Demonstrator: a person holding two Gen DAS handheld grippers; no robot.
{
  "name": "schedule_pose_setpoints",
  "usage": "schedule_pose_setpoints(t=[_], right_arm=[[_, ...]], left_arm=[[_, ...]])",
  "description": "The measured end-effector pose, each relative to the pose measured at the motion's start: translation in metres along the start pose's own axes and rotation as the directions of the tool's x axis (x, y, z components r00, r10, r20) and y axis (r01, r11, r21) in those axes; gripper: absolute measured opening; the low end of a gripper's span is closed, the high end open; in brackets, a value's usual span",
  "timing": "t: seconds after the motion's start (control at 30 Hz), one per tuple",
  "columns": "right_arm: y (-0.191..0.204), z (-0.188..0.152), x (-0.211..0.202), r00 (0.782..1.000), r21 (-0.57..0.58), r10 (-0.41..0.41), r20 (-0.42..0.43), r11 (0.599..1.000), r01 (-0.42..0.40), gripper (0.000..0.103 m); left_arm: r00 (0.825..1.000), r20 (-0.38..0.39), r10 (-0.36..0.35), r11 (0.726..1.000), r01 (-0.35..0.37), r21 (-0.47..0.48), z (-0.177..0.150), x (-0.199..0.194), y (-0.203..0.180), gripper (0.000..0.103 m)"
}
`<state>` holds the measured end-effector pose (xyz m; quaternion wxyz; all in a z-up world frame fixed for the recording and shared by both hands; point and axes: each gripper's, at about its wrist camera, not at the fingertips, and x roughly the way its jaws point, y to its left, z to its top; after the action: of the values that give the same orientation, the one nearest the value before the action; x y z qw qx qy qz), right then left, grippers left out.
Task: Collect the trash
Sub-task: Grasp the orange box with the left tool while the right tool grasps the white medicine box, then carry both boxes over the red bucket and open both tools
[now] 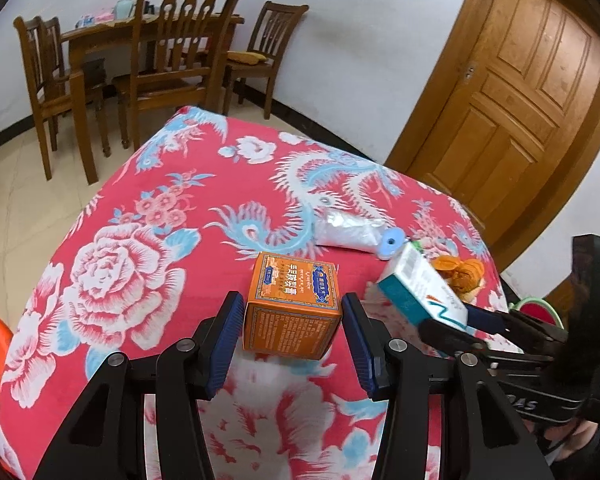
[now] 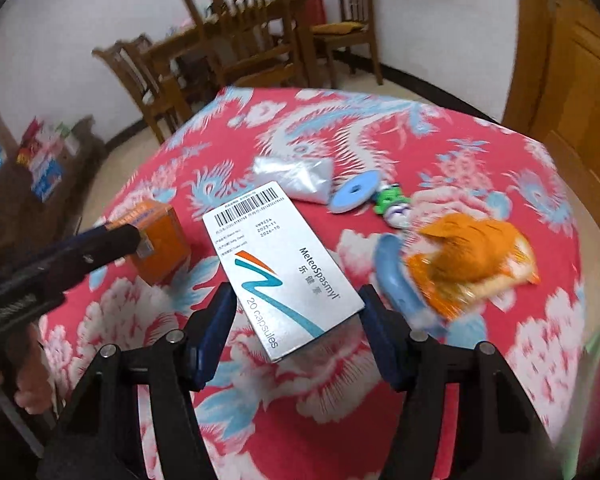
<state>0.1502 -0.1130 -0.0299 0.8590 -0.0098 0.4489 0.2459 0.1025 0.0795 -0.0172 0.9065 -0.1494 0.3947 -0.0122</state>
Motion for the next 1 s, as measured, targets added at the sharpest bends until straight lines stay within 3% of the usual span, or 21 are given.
schedule_pose_setpoints(t=[0.47,0.73,1.0], right_arm=[[-0.06,-0.039,-0.089,0.991,0.196,-0.089,0.096,0.978,0.069,0.064],[-0.109,-0.069,-0.133,0.974,0.295,-0.192,0.119,0.944,0.15,0.064],[-0.159,-0.106,-0.171,0.943,0.405,-0.31,0.117,0.882,0.24,0.064]], left_arm=[[0.995,-0.016,-0.099,0.985,0.1,0.138,-0.004,-0.008,-0.08,0.052],[0.985,-0.034,-0.168,0.953,0.171,0.25,-0.01,-0.007,-0.145,0.052],[0.968,-0.084,-0.236,0.906,0.251,0.341,-0.026,0.004,-0.212,0.052]])
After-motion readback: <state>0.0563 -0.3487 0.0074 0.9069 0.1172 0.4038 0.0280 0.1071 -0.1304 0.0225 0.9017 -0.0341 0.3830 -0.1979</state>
